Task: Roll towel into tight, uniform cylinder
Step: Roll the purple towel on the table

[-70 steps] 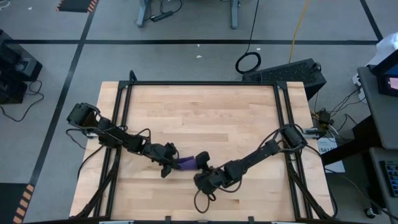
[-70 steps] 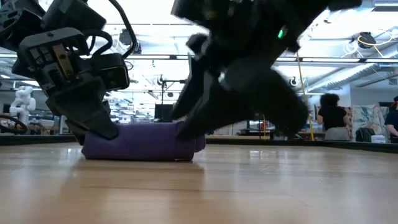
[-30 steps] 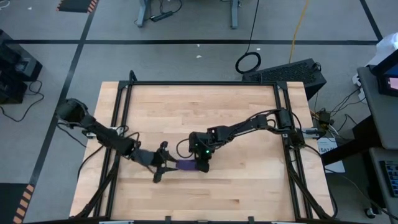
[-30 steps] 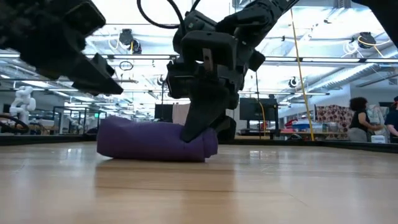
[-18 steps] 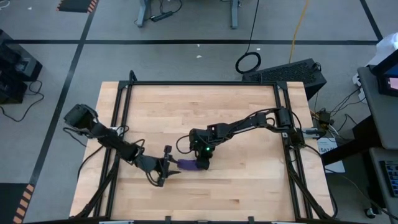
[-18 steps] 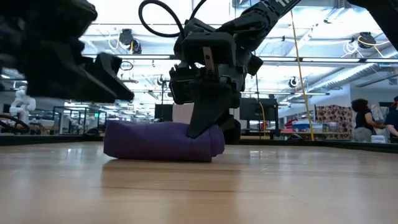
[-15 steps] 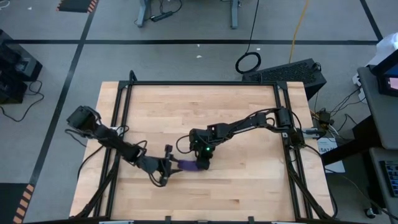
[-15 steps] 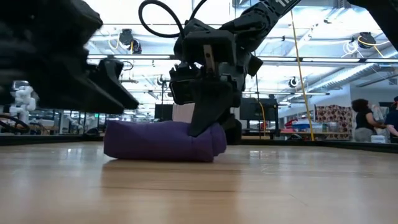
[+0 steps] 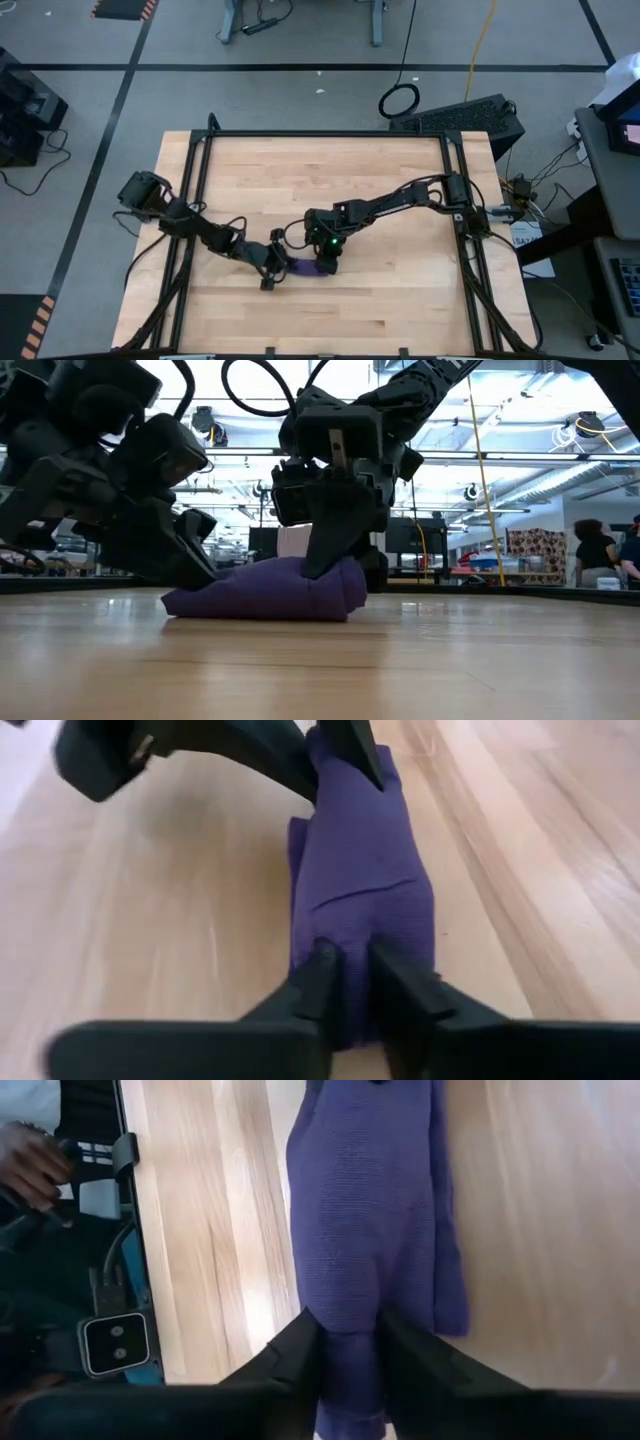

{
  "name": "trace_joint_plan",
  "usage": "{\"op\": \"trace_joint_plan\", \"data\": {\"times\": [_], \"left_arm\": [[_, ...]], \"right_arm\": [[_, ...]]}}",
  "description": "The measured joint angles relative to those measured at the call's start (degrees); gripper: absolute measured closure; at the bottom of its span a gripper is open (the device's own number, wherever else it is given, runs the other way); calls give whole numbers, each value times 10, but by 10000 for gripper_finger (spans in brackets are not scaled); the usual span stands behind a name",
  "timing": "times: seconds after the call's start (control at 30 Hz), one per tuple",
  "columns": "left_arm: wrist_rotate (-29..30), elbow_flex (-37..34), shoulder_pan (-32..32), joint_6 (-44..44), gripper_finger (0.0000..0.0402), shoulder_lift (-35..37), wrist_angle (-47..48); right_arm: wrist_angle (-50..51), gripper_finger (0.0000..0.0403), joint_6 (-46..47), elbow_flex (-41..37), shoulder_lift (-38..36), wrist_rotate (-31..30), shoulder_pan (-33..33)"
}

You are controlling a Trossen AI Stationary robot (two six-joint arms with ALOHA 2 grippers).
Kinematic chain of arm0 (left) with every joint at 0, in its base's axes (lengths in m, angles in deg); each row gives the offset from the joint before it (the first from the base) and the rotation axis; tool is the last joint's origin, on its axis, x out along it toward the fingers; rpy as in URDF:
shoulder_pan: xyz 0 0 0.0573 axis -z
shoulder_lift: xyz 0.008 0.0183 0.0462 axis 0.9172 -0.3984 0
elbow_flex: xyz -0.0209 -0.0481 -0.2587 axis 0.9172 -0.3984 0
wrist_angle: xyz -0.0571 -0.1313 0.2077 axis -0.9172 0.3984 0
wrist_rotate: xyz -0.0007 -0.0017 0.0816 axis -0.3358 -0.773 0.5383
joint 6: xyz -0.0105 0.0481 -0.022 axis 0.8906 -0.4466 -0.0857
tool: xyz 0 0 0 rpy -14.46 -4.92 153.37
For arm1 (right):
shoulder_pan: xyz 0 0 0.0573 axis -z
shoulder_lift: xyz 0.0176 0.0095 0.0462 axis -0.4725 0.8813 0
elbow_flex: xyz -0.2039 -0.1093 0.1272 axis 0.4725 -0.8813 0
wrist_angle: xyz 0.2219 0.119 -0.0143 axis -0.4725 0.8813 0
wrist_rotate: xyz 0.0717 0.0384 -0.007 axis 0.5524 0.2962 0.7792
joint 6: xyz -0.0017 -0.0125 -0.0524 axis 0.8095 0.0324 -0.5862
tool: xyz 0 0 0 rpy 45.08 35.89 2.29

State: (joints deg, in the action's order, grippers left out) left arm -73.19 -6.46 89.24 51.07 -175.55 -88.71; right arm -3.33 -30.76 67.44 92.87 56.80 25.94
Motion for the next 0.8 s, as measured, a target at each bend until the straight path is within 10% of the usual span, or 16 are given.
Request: {"op": "trace_joint_plan", "data": {"times": [0.23, 0.57, 0.8], "left_arm": [[-36, 1, -17, 65, 384, 1, 21], [-107, 0, -49, 177, 387, 1, 38], [-181, 0, -71, 230, 388, 0, 34]], "right_arm": [[10, 276, -68, 0, -11, -33, -7], [31, 266, -299, 0, -65, -324, -118], [80, 266, -295, 0, -66, -541, -182]]}}
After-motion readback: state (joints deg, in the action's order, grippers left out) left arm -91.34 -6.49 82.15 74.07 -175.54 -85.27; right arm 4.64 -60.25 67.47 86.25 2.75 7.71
